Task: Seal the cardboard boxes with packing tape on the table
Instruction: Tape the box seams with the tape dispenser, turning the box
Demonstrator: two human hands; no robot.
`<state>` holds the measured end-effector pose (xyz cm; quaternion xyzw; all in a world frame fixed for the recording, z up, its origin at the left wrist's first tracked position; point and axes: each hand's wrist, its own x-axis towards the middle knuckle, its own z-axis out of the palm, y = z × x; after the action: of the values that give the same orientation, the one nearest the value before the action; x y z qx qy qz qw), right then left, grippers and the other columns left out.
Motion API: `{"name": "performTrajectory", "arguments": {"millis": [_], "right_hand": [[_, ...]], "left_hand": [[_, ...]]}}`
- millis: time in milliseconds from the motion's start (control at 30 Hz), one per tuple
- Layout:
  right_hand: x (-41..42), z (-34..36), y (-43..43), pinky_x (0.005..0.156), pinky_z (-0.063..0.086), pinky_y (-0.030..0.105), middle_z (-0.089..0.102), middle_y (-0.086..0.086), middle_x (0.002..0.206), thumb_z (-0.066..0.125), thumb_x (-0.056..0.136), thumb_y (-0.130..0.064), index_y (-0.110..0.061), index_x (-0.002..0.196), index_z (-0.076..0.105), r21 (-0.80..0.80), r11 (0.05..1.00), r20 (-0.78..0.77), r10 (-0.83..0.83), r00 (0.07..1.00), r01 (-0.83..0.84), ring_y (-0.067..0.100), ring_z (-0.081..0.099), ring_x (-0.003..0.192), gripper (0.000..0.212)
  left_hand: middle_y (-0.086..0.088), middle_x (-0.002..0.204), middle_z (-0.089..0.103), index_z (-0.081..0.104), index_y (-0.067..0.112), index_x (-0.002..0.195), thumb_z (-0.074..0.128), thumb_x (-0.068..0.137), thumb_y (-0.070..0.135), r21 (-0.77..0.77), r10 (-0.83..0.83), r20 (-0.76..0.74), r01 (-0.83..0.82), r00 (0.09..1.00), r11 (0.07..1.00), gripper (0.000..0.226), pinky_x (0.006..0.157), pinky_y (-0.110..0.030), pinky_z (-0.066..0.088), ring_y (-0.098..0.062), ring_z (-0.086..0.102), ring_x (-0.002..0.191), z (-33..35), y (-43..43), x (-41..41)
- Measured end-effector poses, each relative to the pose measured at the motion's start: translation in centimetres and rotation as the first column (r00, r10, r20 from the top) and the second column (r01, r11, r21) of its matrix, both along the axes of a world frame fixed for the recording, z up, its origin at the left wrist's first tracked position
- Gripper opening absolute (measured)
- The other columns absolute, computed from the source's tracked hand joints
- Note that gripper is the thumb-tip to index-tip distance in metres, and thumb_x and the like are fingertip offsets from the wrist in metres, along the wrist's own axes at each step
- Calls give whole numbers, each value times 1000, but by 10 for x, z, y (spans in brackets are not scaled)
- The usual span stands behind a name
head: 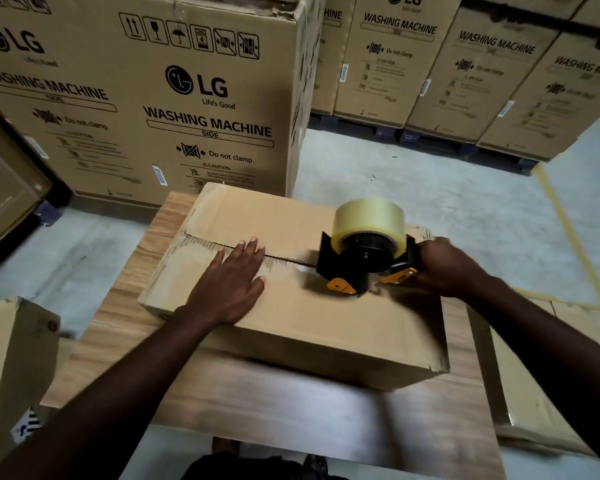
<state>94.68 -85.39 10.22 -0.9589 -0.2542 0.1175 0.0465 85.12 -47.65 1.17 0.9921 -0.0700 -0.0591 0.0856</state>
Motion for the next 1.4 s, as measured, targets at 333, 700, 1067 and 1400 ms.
{"name": "performTrajectory", "arguments": {"millis": [333,700,1067,1400], "right_hand": [[-4,-30,-37,62,43,30,72,11,83,75,87,-33,-19,80,69,96,993,14,-67,998,65,31,67,79,16],[-17,-20,-42,64,42,32,73,10,88,70,89,-38,-20,86,73,128,983,-38,-129,991,133,30,60,83,19],[-41,-18,-139,62,42,34,67,19,71,73,84,-20,-31,51,42,170,933,-7,-320,947,317,40,66,76,46],[-40,-31,-143,64,34,30,64,15,71,71,87,-18,-28,53,39,224,941,9,-263,965,254,33,61,73,47]], "left_hand": [[-21,166,-4,4,0,159,25,106,45,24,218,-47,-217,975,976,72,125,-44,0,-33,-3,154,6,-81,3],[-9,168,-6,3,10,161,27,105,49,-50,33,-41,-35,999,998,72,126,-36,1,-20,-6,155,5,-130,-3],[-17,167,-5,6,4,160,26,106,44,-11,183,-50,-184,982,983,70,125,-42,1,-28,-4,155,4,-158,0],[-22,155,38,54,7,136,20,104,45,-105,-250,-26,246,968,964,60,125,-46,6,-31,17,151,5,-269,4]]}}
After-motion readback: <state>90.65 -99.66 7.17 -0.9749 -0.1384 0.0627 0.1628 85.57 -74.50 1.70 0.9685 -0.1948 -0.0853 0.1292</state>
